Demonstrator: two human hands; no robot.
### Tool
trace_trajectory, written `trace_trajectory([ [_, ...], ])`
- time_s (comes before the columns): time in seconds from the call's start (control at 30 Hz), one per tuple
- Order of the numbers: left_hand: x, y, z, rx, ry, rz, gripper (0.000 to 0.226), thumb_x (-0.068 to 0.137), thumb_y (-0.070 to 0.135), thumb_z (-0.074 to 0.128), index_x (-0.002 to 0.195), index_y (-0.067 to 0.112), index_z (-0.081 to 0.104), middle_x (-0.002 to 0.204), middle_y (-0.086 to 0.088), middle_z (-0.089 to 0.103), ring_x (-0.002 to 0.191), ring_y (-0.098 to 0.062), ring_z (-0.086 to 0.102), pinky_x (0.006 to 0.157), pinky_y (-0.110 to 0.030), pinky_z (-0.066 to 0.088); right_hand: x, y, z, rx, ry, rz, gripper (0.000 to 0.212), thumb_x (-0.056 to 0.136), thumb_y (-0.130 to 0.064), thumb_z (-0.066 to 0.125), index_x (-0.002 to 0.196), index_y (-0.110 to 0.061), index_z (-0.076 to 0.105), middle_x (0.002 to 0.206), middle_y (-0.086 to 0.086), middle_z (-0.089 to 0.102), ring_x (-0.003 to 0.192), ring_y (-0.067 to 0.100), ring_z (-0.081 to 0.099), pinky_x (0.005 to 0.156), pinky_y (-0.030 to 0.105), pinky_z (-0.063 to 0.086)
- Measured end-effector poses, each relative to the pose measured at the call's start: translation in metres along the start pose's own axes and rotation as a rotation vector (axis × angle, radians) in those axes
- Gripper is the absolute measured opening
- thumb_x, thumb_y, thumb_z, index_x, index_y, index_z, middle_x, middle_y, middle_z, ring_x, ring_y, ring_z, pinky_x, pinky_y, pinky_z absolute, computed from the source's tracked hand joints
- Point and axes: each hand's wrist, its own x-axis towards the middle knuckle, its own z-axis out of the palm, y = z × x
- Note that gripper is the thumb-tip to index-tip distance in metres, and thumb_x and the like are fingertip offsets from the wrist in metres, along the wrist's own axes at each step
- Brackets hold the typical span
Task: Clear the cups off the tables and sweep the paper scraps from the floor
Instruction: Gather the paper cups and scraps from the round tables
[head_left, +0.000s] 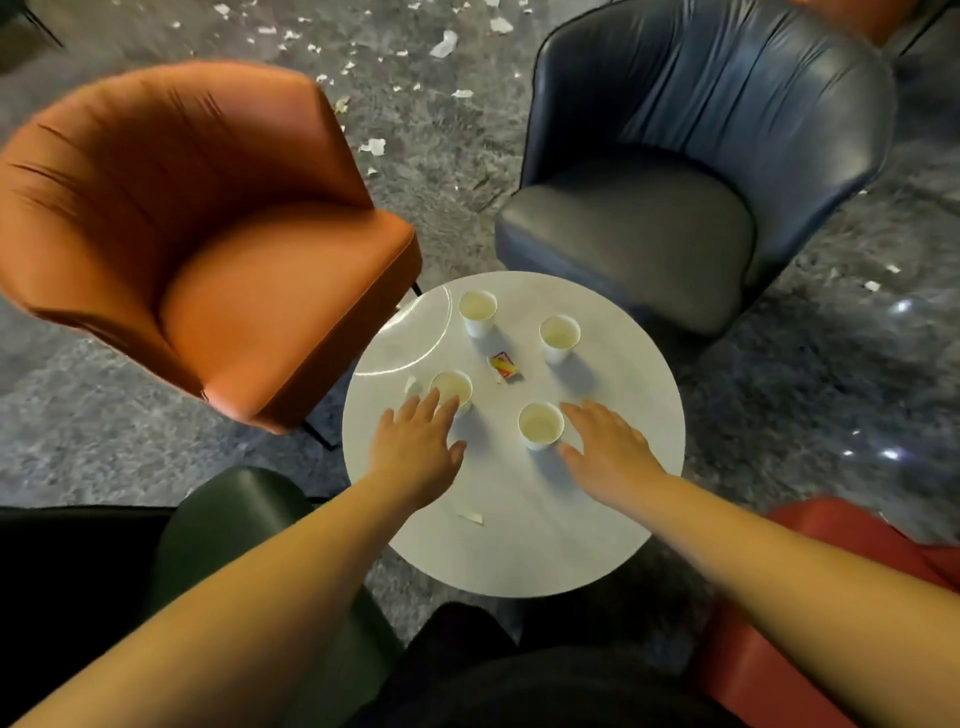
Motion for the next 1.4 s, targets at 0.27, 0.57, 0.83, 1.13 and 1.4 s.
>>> trace_trajectory([
  [0.27,0.067,-0.024,0.02,0.02,-0.064,0.074,0.073,0.093,0.058,0.047,0.153,0.033,0.015,0.164,0.002,0.007,0.15,-0.029,0.011,0.12,-0.051,0.012,0.039,0.001,0.015,0.108,-0.075,0.061,0.072,0.091,-0.047,0.055,0.151,-0.029,0.019,0.158,0.003,0.018,0.144,0.026,0.021,0.114,0.045,0.028],
  [0.57,0.131,-0.04,0.04,0.195,-0.186,0.326,0.088,0.089,0.052,0.06,0.155,0.031,0.006,0.164,-0.001,-0.004,0.15,-0.032,0.008,0.12,-0.051,0.017,0.069,-0.003,0.063,0.332,-0.076,0.254,0.099,0.076,-0.037,0.077,0.151,-0.029,0.014,0.154,0.0,0.022,0.137,0.025,0.033,0.106,0.043,0.038],
  [0.83,0.148,-0.045,0.044,0.082,-0.202,0.413,0.08,0.085,0.029,0.074,0.15,0.025,0.029,0.15,-0.004,0.035,0.132,-0.029,0.036,0.103,-0.042,0.043,0.079,-0.008,0.078,0.4,-0.038,0.359,0.1,0.077,-0.03,0.078,0.152,-0.029,0.012,0.153,0.004,0.023,0.131,0.027,0.042,0.102,0.04,0.042],
  [1.13,0.127,0.002,0.011,-0.482,0.078,0.662,0.076,0.074,0.029,0.081,0.138,0.006,0.049,0.133,-0.014,0.052,0.122,-0.029,0.05,0.103,-0.036,0.043,0.081,-0.006,0.082,0.49,0.021,0.452,0.103,0.077,-0.028,0.078,0.152,-0.029,0.007,0.151,0.007,0.028,0.127,0.031,0.046,0.099,0.042,0.045],
  [1.4,0.136,0.028,0.057,-0.177,-0.248,0.64,0.083,0.085,0.033,0.074,0.152,0.016,0.028,0.152,-0.005,0.035,0.136,-0.025,0.034,0.11,-0.034,0.035,0.077,0.005,0.096,0.593,0.059,0.48,0.107,0.074,-0.031,0.08,0.151,-0.033,0.007,0.15,0.006,0.033,0.131,0.028,0.044,0.099,0.039,0.045],
])
